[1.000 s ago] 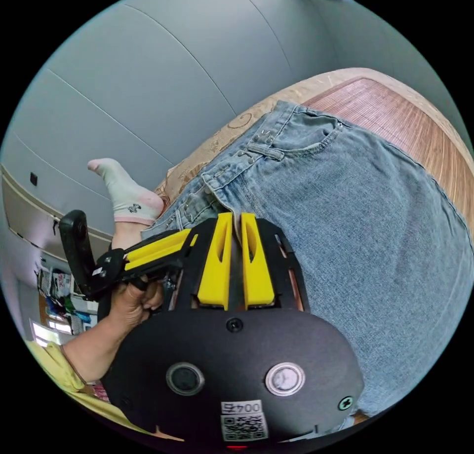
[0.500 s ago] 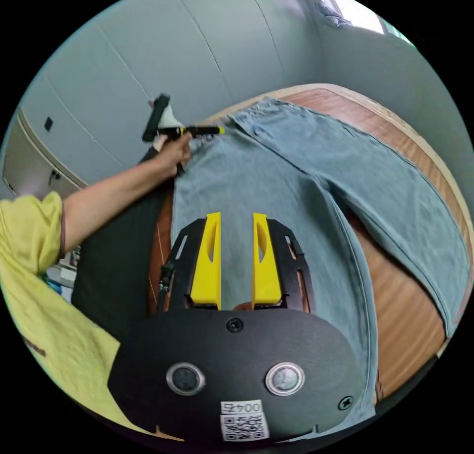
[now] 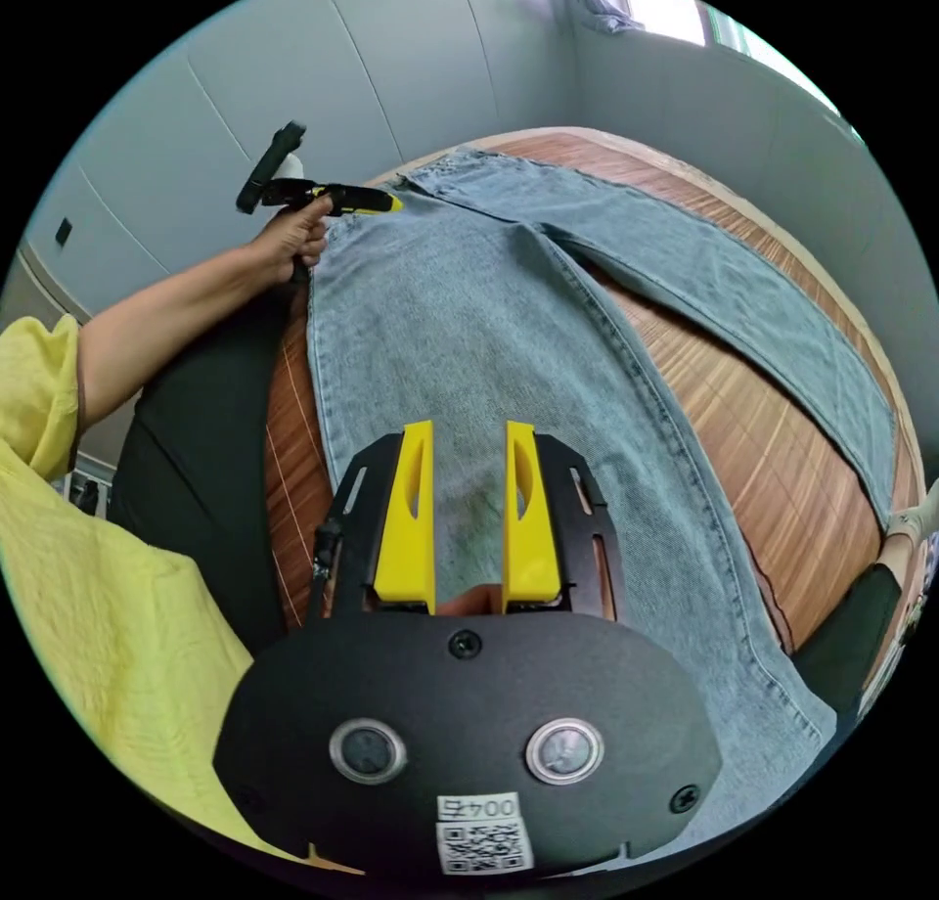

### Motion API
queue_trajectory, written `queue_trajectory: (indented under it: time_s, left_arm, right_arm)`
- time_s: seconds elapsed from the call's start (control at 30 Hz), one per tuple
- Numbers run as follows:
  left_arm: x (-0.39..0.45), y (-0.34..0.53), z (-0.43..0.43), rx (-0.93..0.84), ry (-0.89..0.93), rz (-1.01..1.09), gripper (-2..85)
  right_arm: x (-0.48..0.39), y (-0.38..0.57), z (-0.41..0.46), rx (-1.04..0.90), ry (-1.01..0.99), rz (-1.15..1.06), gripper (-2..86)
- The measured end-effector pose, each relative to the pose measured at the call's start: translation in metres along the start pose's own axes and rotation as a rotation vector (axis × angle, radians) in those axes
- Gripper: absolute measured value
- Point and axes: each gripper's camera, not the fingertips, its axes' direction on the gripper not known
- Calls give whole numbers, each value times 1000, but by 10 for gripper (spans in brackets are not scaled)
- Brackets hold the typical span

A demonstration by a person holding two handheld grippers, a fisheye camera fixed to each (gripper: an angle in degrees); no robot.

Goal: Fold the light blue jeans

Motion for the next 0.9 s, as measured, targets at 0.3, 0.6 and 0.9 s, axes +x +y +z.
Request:
queue_trajectory:
  time_s: [0.3,0.6,0.9]
  left_arm:
    - [116,86,4,-124,-7,125,76]
    - [121,121,-1,-5,54,101,66]
    - [148,138,-6,3,-16,130,64]
  right_arm:
    - [-5,40,22,-67,70,0,128]
    - [49,58,-26,149,50,141,114]
    - [193,50,-45,187,196,313,107]
